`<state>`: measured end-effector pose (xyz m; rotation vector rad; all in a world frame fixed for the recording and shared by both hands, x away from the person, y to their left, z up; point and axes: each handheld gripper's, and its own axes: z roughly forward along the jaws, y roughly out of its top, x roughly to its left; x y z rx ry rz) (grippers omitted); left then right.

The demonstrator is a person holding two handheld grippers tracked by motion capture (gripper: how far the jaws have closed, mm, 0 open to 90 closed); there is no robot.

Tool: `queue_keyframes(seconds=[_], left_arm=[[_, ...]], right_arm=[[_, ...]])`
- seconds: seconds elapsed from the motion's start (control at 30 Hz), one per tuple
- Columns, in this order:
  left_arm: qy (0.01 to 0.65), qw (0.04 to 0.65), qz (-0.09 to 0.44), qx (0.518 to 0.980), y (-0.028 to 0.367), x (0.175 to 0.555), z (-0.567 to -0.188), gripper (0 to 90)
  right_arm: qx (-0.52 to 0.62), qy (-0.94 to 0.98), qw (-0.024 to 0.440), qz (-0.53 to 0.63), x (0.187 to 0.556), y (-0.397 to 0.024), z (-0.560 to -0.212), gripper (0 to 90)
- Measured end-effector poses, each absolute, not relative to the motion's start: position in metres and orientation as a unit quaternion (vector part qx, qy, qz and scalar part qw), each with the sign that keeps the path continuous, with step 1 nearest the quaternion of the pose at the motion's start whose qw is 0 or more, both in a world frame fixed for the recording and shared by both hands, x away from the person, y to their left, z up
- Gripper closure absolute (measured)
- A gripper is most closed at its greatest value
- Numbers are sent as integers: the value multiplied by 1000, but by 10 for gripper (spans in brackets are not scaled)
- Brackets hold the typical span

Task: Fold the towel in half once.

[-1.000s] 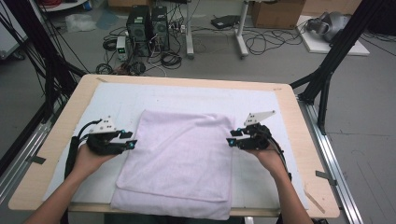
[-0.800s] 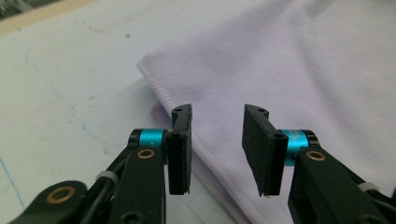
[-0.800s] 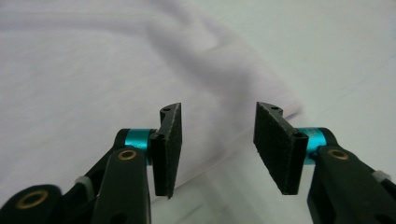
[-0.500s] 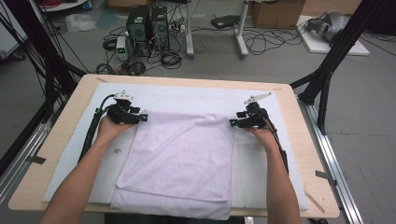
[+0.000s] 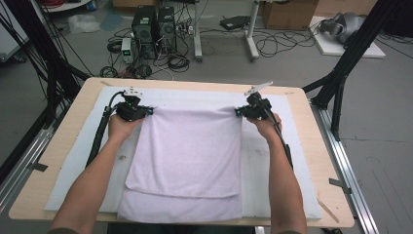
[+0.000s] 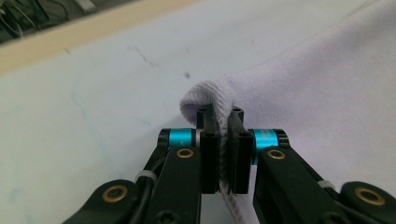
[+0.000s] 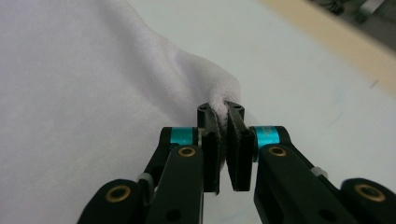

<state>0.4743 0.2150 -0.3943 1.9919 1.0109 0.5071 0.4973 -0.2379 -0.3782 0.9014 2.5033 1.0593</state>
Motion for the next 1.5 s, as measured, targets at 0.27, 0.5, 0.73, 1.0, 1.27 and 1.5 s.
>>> queue_keyframes(seconds=[0.27,0.5,0.73,1.0,1.27,1.5], left_arm=[[418,414,246,770,231,493,-353,563],[408,408,218,787,244,477,-375,519],[377,409,209,804,252,438,-387,489],[333,432,196,815,251,385,-394,461],[299,447,166,826,248,336,-416,466],[271,447,142,841,242,307,-423,494]], right_arm=[[323,838,177,403,522,-229,-327,612],[319,862,127,373,506,-226,-363,524],[305,865,98,387,463,-235,-363,472],[260,862,113,421,396,-238,-368,520],[222,879,85,413,352,-238,-401,576],[207,891,64,399,334,-236,-418,610]])
